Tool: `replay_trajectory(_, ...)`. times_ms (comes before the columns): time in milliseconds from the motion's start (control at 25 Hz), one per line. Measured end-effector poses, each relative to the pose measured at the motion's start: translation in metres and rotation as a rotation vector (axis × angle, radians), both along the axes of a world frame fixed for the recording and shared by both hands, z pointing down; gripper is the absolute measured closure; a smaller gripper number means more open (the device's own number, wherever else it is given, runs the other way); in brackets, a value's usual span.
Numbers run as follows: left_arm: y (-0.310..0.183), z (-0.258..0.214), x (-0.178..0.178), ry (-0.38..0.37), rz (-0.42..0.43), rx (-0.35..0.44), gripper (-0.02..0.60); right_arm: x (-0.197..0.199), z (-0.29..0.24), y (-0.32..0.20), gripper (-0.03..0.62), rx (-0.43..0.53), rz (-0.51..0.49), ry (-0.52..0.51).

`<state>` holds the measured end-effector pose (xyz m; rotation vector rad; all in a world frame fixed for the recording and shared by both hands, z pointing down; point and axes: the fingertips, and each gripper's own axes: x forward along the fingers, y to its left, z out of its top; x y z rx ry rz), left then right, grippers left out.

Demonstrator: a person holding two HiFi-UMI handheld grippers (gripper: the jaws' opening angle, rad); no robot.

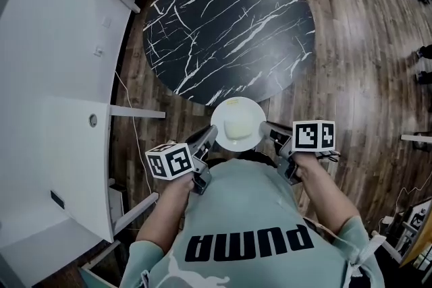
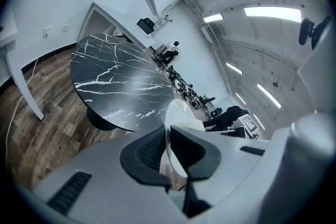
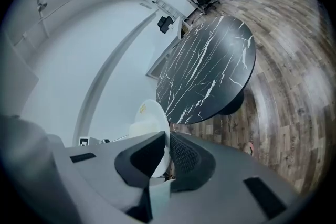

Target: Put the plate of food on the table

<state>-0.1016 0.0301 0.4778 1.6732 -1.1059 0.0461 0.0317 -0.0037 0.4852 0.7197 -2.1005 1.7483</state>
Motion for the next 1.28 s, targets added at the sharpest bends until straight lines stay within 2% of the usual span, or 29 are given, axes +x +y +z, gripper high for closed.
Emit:
replay_trajectory(240, -0.017, -0.002, 0.011, -0.017, -0.007, 0.000, 0.548, 0.010, -0.001, -0.018, 0.562, 0.004, 0.000, -0.018)
replay_trajectory(560, -0.040, 0.004, 0.013, -0.022, 0.026, -0.014, 0.548, 0.014, 0.007, -0.037, 0.562, -0.014, 0.028, -0.011)
replay_trajectory(1280, -0.135, 0.025, -0.019, 0.007, 0.120, -0.063, 0.548, -0.016, 0.022, -0.120, 0.562, -0.054, 0.104, 0.062)
